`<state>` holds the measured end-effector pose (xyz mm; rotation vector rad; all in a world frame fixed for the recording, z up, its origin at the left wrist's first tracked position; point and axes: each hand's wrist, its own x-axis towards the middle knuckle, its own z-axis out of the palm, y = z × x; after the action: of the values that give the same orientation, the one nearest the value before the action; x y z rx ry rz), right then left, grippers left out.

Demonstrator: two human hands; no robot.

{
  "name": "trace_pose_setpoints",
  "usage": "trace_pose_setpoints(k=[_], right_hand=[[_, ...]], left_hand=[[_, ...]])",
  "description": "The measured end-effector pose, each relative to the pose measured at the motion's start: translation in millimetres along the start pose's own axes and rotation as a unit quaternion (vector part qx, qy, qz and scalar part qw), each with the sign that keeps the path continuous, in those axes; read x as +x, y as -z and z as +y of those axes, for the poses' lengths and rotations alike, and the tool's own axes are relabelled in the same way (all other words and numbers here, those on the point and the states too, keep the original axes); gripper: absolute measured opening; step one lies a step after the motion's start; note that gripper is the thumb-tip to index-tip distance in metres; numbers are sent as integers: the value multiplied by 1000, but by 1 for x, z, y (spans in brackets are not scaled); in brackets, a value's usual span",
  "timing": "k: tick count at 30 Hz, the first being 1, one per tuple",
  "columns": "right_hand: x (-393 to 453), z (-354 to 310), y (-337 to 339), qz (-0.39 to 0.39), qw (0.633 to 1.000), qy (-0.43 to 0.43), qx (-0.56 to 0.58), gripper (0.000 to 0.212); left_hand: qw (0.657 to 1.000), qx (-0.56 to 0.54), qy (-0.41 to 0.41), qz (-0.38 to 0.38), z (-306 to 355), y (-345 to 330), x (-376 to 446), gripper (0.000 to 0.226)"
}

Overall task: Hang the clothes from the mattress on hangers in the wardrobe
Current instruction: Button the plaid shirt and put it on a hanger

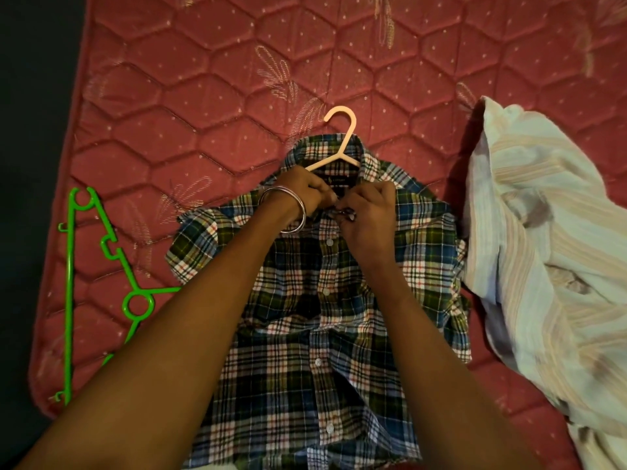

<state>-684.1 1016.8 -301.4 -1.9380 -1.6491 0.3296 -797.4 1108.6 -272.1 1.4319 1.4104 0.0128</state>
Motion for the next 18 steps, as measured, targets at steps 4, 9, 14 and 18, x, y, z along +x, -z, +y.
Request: trace_pose_setpoints(k=[4, 9, 14, 18], right_hand=[[-4, -2, -2, -3, 1000, -1, -7, 25], [-10, -5, 0, -49, 999, -9, 3, 28], [0, 6, 16, -175, 984, 31, 24, 27], [2, 3, 22, -120, 991, 30, 48, 22]], left_hand=[[999, 16, -22, -44, 2, 6, 0, 19], [996, 82, -20, -38, 10, 1, 1, 27], [998, 58, 21, 17, 9, -6, -2, 16], [999, 12, 35, 29, 14, -8, -5, 13]])
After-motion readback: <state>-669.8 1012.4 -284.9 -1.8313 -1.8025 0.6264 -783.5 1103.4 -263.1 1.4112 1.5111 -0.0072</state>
